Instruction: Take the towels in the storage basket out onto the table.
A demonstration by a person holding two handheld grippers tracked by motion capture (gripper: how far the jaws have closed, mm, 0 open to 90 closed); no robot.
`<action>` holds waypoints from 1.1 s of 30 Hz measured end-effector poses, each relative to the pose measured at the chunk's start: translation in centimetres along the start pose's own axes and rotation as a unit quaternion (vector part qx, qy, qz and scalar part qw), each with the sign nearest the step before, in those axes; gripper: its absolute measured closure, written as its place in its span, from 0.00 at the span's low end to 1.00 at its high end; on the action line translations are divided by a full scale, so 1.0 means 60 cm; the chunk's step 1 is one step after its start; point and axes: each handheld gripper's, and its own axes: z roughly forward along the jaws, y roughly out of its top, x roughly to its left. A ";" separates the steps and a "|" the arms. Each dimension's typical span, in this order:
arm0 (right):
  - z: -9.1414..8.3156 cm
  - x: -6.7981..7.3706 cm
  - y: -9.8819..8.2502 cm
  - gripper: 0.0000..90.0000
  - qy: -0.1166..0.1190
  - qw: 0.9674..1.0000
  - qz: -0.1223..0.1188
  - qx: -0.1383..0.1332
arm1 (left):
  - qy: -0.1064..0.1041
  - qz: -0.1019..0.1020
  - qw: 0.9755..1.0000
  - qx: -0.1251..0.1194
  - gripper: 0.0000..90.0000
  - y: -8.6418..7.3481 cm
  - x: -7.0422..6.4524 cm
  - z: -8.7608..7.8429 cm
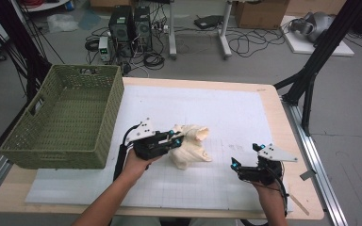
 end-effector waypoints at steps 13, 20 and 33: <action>0.004 0.003 0.000 0.05 0.002 1.000 -0.001 0.006 | 0.047 -0.038 0.997 0.056 0.83 -0.046 0.016 -0.078; 0.009 0.006 0.001 0.05 0.005 1.000 -0.002 0.007 | 0.080 -0.044 0.993 0.078 0.73 -0.055 0.020 -0.119; 0.055 0.029 0.025 0.05 0.052 0.998 -0.002 0.022 | 0.124 -0.042 0.989 0.065 0.40 -0.028 0.019 -0.160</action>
